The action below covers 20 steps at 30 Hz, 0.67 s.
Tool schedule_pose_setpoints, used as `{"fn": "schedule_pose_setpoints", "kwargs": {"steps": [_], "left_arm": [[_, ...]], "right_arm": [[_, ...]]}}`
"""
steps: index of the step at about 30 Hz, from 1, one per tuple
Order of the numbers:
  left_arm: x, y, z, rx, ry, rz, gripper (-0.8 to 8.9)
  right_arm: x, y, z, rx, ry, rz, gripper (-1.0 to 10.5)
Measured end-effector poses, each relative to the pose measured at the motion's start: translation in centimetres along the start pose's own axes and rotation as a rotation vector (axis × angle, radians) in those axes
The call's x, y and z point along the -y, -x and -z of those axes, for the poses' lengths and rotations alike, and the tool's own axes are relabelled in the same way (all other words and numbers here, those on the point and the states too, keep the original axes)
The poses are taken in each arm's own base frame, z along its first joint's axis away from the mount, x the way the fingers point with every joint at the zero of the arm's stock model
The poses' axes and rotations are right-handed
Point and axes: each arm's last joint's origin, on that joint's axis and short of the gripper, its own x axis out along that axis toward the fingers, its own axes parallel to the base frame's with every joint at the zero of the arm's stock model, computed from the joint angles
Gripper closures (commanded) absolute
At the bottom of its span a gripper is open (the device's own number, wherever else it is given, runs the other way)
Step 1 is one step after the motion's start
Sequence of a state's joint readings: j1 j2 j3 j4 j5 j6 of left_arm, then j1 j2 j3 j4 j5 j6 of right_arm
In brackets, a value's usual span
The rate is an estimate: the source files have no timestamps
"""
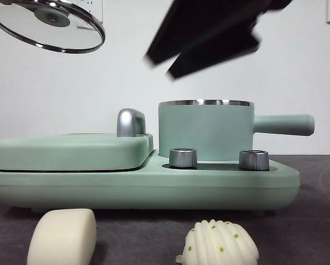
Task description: Put the buns in a small steamer
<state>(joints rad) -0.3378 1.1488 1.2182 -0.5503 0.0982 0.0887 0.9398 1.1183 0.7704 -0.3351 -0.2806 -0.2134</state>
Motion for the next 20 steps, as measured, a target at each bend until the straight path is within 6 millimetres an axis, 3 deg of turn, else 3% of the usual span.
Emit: {"fn": "schedule_pose_setpoints", "kwargs": {"steps": [12, 20], "left_arm": [[-0.4, 0.0, 0.0, -0.002, 0.007, -0.017, 8.03], [-0.7, 0.1, 0.2, -0.017, 0.015, -0.026, 8.03]], "right_arm": [[-1.5, -7.2, 1.2, -0.118, 0.049, -0.069, 5.5], [-2.5, -10.2, 2.2, -0.166, 0.078, -0.077, 5.1]]}}
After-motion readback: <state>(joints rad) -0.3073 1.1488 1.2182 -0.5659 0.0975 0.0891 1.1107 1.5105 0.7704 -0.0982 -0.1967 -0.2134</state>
